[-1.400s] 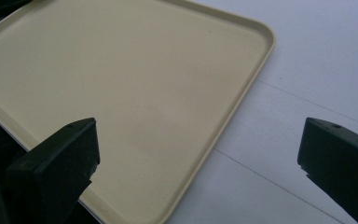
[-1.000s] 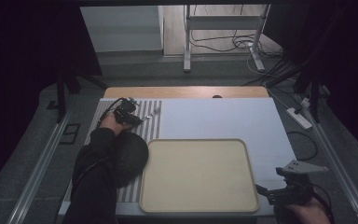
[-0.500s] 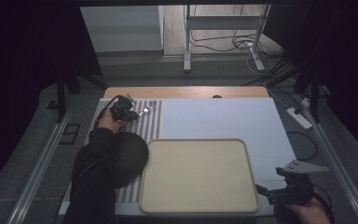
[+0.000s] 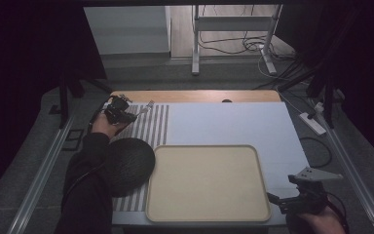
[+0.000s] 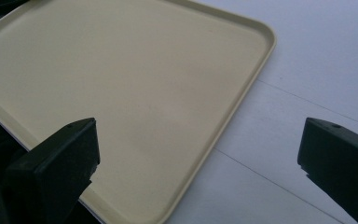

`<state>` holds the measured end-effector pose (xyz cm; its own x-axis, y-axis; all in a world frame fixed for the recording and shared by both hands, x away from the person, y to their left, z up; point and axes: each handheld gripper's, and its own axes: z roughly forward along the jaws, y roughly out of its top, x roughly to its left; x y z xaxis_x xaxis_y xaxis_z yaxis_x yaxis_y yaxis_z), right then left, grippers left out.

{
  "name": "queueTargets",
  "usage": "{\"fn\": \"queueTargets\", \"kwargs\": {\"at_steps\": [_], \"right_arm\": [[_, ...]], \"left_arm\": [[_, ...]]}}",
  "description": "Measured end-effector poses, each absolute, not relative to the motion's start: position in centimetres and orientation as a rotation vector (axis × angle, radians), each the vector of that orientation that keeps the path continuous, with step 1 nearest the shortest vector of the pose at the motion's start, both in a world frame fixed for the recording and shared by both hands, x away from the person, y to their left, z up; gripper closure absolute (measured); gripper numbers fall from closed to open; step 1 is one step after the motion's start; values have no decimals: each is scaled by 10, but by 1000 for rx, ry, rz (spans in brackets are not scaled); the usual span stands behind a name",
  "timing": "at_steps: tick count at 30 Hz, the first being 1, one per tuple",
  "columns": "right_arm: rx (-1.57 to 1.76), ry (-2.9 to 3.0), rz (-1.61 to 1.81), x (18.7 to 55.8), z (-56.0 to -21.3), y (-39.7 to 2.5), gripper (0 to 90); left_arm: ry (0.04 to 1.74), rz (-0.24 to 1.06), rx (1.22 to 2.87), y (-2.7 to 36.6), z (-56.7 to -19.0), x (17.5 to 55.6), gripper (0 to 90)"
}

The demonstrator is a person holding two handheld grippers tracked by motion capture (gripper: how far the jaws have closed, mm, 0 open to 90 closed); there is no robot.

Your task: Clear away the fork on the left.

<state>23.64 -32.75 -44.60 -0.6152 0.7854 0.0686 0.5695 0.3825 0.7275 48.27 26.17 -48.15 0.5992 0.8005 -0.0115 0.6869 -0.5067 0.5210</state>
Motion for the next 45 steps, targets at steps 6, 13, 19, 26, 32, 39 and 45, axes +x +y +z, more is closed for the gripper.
{"fn": "queueTargets", "kwargs": {"at_steps": [6,13,19,26,32,39,45], "right_arm": [[1191,2358,1066,236,-446,-327,0],[1190,2359,1061,236,-446,-327,0],[1190,2358,1059,236,-446,-327,0],[1189,2358,1058,236,-446,-327,0],[1185,2359,1060,236,-446,-327,0],[1181,2358,1062,236,-446,-327,0],[1180,2358,1062,236,-446,-327,0]], "left_arm": [[1216,269,2306,262,-480,470,788],[1238,231,2264,265,-484,454,787],[1250,208,2226,266,-485,440,787],[1248,206,2216,266,-483,424,787],[1264,205,2195,266,-482,409,787],[1272,189,2173,265,-480,391,787],[1273,181,2164,262,-478,375,787]]}}
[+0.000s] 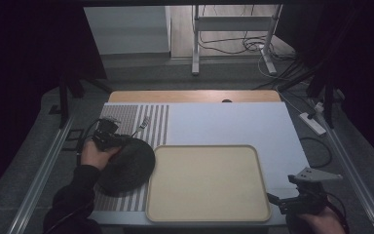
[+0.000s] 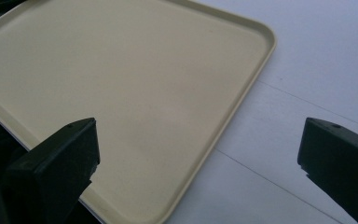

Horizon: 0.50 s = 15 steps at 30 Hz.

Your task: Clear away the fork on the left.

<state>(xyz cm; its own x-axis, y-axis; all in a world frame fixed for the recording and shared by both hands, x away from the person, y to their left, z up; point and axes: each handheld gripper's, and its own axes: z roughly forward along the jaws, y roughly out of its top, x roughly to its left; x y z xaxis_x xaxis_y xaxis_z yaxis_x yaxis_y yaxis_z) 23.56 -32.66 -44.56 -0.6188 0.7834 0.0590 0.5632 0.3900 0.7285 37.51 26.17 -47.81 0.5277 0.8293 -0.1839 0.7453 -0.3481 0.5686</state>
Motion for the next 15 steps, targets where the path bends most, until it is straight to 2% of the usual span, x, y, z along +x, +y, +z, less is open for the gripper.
{"fn": "queueTargets", "kwargs": {"at_steps": [15], "right_arm": [[1175,2358,1055,235,-446,-326,0]], "left_arm": [[1274,157,2133,248,-474,336,787]]}}
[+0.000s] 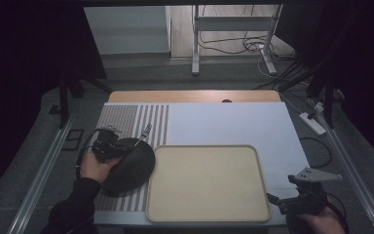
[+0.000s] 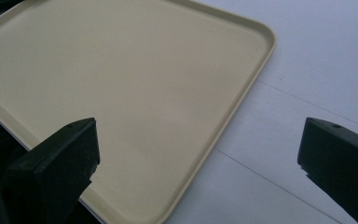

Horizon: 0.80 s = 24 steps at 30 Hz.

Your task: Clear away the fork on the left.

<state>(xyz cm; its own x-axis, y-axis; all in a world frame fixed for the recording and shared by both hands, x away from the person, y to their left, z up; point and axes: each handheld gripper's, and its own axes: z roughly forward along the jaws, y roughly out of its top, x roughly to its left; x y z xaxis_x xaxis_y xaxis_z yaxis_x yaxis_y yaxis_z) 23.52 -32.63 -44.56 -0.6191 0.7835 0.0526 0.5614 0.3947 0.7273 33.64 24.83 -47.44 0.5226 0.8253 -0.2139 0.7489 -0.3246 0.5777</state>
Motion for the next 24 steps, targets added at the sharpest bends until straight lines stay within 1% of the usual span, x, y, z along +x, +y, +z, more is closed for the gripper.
{"fn": "queueTargets", "kwargs": {"at_steps": [15,24], "right_arm": [[1171,2359,1054,235,-445,-326,0],[1165,2359,1051,235,-446,-325,0]], "left_arm": [[1233,142,2147,231,-475,294,787],[1185,118,2181,198,-477,289,787]]}}
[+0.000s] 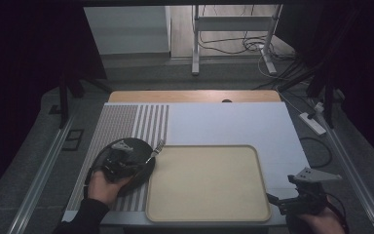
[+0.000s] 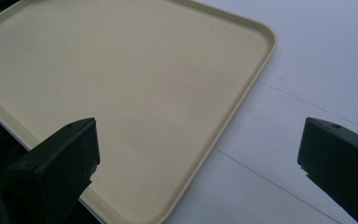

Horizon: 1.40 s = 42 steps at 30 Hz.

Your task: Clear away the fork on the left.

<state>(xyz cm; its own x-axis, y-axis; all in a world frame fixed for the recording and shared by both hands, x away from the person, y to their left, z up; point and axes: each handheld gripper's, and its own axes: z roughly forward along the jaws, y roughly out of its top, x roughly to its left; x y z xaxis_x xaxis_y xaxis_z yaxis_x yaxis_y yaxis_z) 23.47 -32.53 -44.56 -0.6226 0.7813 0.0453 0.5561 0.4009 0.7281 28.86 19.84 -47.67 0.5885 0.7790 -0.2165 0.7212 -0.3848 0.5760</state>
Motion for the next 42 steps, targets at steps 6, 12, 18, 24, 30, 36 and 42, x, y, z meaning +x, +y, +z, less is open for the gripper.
{"fn": "queueTargets", "kwargs": {"at_steps": [6,12,18,24,30,36,42], "right_arm": [[1165,2360,1050,235,-446,-325,0],[1165,2362,1050,235,-446,-325,0],[1164,2363,1046,235,-446,-325,0],[1164,2365,1046,235,-446,-325,0],[1163,2364,1051,235,-446,-325,0],[1158,2366,1052,235,-446,-325,0],[1152,2371,1049,234,-446,-325,0]], "left_arm": [[1132,87,2208,172,-479,294,787],[1100,79,2243,153,-482,298,787],[1079,70,2270,136,-486,301,787],[1057,60,2289,117,-491,304,786],[1033,71,2312,100,-498,304,786],[1046,76,2385,94,-514,305,785],[1053,60,2368,95,-518,303,769]]}}
